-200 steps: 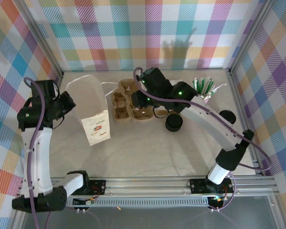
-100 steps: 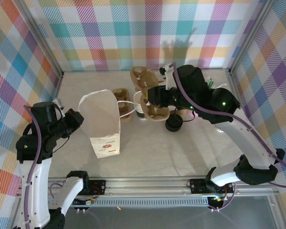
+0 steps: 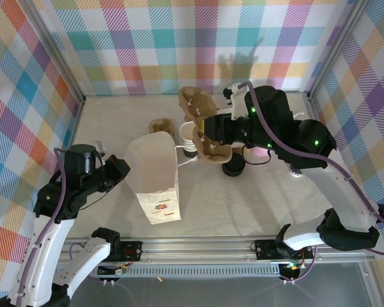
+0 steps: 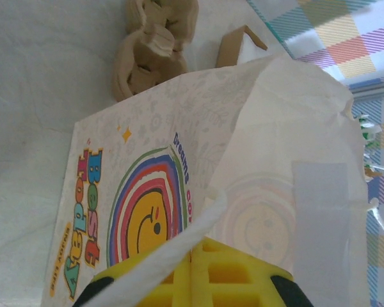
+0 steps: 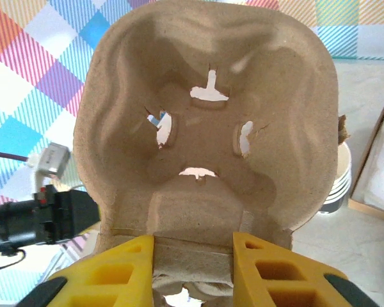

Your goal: Pack the takeout coffee

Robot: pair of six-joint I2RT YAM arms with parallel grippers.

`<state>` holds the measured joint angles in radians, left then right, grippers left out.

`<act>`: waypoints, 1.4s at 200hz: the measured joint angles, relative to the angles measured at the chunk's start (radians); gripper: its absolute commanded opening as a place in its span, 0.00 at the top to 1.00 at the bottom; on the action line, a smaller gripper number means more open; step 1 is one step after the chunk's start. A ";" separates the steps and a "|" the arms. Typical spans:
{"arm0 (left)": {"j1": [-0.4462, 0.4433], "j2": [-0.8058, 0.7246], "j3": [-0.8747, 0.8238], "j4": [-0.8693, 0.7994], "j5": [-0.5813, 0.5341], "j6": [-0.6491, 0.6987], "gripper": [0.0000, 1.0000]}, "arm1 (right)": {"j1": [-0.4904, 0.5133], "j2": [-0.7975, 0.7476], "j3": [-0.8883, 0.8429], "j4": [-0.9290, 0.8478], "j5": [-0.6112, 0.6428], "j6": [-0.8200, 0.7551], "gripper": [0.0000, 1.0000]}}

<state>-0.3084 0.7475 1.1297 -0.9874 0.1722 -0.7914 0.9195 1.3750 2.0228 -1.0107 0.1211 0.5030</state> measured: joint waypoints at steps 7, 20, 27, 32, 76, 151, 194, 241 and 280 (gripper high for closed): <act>-0.028 0.004 -0.002 0.008 -0.018 -0.017 1.00 | 0.002 0.003 0.006 -0.002 -0.006 0.012 0.71; -0.077 0.011 -0.008 0.031 -0.055 -0.050 1.00 | 0.011 0.015 0.019 -0.002 -0.015 0.030 0.71; -0.100 0.016 -0.010 0.041 -0.072 -0.064 1.00 | 0.017 0.025 0.029 -0.003 -0.018 0.038 0.71; -0.122 0.021 -0.013 0.051 -0.089 -0.079 1.00 | 0.023 0.035 0.038 -0.005 -0.023 0.044 0.71; -0.282 0.066 -0.023 0.090 -0.219 -0.177 1.00 | 0.077 0.126 0.098 -0.021 -0.045 0.086 0.71; -0.558 0.134 -0.032 0.157 -0.459 -0.352 0.86 | 0.103 0.171 0.113 -0.051 -0.048 0.100 0.71; -0.647 0.169 -0.032 0.186 -0.559 -0.426 0.63 | 0.103 0.159 0.063 -0.054 -0.028 0.089 0.71; -0.659 0.153 -0.032 0.218 -0.613 -0.458 0.60 | 0.103 0.142 0.012 -0.065 -0.002 0.080 0.71; -0.659 0.160 -0.022 0.224 -0.627 -0.458 0.62 | 0.103 0.136 0.008 -0.068 0.002 0.081 0.71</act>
<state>-0.9672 0.9077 1.1080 -0.7639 -0.4545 -1.2491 1.0225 1.5108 2.0312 -1.0786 0.1226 0.5838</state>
